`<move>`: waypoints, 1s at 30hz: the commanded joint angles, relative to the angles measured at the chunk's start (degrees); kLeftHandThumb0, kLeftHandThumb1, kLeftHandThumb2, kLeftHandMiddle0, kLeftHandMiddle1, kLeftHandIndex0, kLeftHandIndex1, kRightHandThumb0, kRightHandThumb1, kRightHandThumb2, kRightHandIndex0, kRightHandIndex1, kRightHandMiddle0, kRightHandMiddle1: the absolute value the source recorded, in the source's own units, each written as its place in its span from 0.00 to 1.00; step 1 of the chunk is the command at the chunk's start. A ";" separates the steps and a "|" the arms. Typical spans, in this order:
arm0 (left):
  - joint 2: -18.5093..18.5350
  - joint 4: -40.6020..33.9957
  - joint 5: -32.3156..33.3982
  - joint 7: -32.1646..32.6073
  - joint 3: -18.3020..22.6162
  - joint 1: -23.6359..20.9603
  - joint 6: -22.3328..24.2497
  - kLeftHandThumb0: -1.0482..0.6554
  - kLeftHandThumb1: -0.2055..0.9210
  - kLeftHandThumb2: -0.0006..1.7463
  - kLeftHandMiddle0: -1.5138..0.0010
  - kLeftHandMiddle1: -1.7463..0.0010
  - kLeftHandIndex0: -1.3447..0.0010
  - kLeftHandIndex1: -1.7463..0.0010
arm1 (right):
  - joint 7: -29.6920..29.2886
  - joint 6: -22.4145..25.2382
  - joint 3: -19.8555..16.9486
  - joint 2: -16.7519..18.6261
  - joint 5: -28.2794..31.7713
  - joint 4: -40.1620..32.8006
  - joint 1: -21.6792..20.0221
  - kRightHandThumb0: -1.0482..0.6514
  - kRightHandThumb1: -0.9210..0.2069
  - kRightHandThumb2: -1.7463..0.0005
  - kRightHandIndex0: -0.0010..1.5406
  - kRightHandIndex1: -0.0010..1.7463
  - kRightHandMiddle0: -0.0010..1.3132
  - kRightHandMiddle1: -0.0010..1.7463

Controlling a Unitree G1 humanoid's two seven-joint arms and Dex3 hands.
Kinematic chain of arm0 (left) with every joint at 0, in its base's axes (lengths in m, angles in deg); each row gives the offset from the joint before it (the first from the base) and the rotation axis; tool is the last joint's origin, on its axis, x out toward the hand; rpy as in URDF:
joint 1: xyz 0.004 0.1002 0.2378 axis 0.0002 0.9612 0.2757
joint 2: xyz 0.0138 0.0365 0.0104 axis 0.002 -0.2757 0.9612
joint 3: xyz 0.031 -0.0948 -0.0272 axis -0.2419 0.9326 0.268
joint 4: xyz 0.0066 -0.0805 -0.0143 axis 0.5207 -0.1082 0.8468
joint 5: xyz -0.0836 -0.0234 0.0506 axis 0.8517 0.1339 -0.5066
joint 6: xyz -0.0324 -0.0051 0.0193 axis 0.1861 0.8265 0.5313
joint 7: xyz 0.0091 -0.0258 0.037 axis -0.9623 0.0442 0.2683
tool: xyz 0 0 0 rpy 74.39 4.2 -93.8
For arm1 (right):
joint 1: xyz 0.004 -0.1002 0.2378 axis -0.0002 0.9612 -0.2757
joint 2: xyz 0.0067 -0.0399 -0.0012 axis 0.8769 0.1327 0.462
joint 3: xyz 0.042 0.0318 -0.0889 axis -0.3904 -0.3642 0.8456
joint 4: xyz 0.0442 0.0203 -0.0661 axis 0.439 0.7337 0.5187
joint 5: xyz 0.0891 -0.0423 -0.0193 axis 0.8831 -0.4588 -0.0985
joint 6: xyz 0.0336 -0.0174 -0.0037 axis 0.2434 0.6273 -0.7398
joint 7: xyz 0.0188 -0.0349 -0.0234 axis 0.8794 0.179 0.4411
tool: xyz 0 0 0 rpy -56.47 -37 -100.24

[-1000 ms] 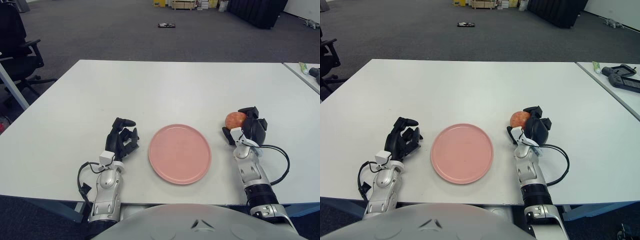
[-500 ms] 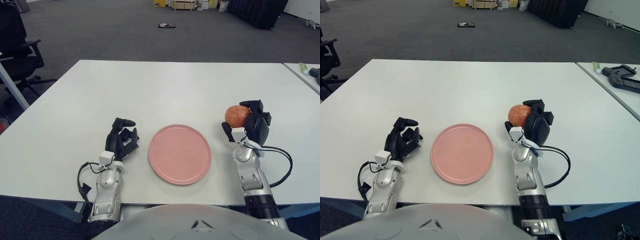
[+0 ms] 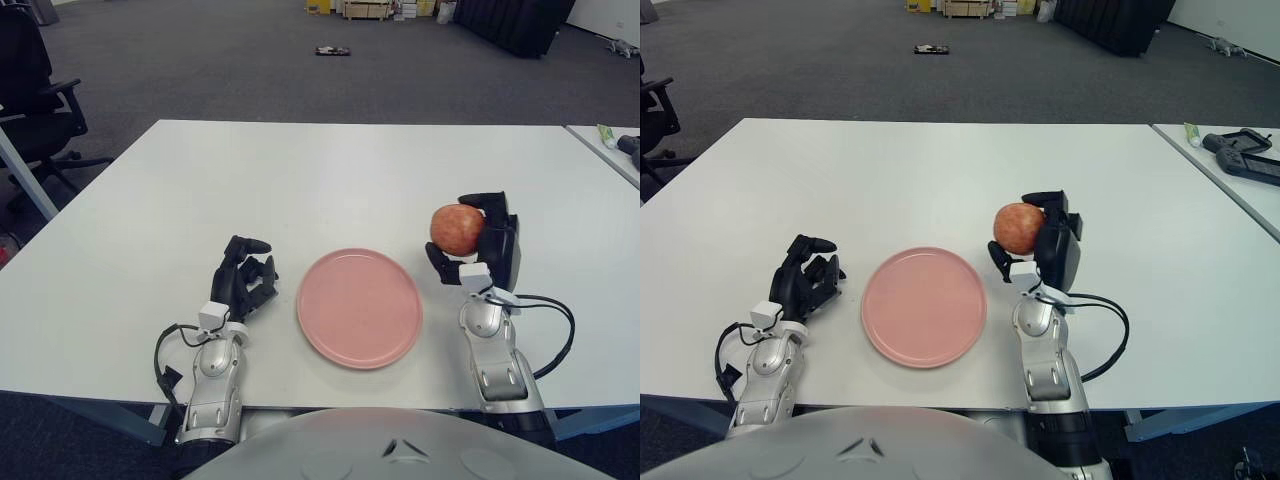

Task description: Put the apple into the plate.

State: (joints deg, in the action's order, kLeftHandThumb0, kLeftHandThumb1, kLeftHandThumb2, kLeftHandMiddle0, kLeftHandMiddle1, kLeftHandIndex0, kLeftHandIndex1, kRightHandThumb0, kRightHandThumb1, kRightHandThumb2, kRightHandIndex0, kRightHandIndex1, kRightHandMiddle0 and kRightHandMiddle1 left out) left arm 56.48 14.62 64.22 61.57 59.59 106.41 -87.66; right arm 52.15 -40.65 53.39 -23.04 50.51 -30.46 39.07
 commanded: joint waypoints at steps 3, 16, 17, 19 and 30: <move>0.22 0.00 -0.34 0.30 -0.07 -0.91 0.16 0.39 0.75 0.52 0.57 0.00 0.73 0.00 | 6.03 -6.67 3.51 -2.74 1.59 -3.21 1.03 0.62 0.80 0.05 0.55 0.98 0.45 1.00; -0.02 0.27 -2.03 1.75 -0.22 -0.89 0.33 0.38 0.73 0.54 0.52 0.00 0.72 0.00 | 23.75 -7.40 11.25 -6.72 6.05 -9.40 4.33 0.61 0.82 0.04 0.57 0.96 0.47 1.00; -0.05 0.29 -2.08 1.82 -0.22 -0.89 0.29 0.38 0.73 0.54 0.52 0.00 0.72 0.00 | 24.79 -7.14 11.26 -6.95 6.11 -9.53 4.23 0.61 0.82 0.04 0.57 0.96 0.47 1.00; -0.14 0.35 -2.13 1.95 -0.21 -0.94 0.29 0.38 0.73 0.54 0.51 0.00 0.71 0.00 | 26.52 -6.75 11.52 -7.40 5.64 -9.18 3.81 0.61 0.82 0.05 0.57 0.97 0.47 1.00; -0.21 0.99 -0.97 1.25 0.05 -1.08 -0.55 0.38 0.73 0.54 0.53 0.00 0.72 0.00 | 32.65 -5.19 16.09 -9.40 1.57 0.95 0.01 0.61 0.79 0.06 0.56 0.96 0.45 1.00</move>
State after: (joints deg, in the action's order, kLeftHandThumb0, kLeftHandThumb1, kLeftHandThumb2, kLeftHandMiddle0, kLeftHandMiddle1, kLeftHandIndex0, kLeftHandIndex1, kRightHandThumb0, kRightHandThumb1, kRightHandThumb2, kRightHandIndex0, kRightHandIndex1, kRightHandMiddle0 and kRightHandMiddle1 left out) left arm 56.05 15.13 62.58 63.21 59.49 106.30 -87.64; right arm 84.18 -46.64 68.16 -31.99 54.24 -33.45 41.50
